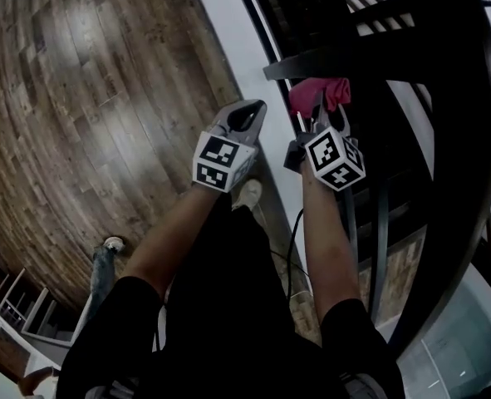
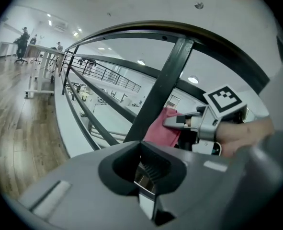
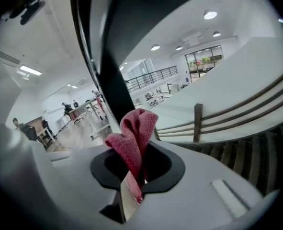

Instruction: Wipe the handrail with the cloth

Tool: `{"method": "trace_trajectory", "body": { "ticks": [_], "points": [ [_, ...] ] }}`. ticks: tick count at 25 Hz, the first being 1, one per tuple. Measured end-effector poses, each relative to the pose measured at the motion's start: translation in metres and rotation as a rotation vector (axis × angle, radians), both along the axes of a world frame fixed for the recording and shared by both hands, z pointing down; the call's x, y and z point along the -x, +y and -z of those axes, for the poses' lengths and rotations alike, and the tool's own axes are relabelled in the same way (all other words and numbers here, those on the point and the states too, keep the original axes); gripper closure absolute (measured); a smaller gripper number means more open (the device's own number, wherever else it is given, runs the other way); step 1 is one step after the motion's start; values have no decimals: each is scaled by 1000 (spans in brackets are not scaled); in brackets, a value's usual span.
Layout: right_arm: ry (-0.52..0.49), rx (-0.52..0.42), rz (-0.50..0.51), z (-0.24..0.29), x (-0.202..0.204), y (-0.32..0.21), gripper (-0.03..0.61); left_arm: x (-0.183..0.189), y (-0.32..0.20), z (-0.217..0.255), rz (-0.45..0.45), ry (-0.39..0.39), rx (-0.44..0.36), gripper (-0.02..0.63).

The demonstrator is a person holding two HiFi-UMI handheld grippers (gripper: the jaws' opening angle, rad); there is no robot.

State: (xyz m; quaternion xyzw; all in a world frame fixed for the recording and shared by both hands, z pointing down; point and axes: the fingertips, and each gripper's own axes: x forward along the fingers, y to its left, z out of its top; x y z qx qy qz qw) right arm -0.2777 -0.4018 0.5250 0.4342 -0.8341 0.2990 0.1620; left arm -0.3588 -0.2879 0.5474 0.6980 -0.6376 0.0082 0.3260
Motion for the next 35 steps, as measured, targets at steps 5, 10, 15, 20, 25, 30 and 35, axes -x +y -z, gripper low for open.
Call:
{"method": "trace_trajectory", "body": {
  "ticks": [5,10,15,20,25,30,35],
  "points": [
    [187,17,-53,-16,-13,-12,529,-3,-10,0,-11,10,0,615],
    [329,15,-15,-18,-13,-10,529,-6,-12,-3,-36,6,10,615],
    [371,27,-16,-12,-15,-6,529,-9,-5,-2,-61,10,34,615],
    [365,48,-65,-12,-32,4,529,-13,-3,-2,-84,1,35,615],
    [374,48,-102,-12,-50,17,529,-25,-3,6,-135,-3,38,615],
    [376,58,-126,-13,-68,25,529,-31,-8,9,-150,-3,44,615],
    [372,72,-146,-14,-90,33,529,-42,-1,14,-143,-10,56,615]
  ]
}}
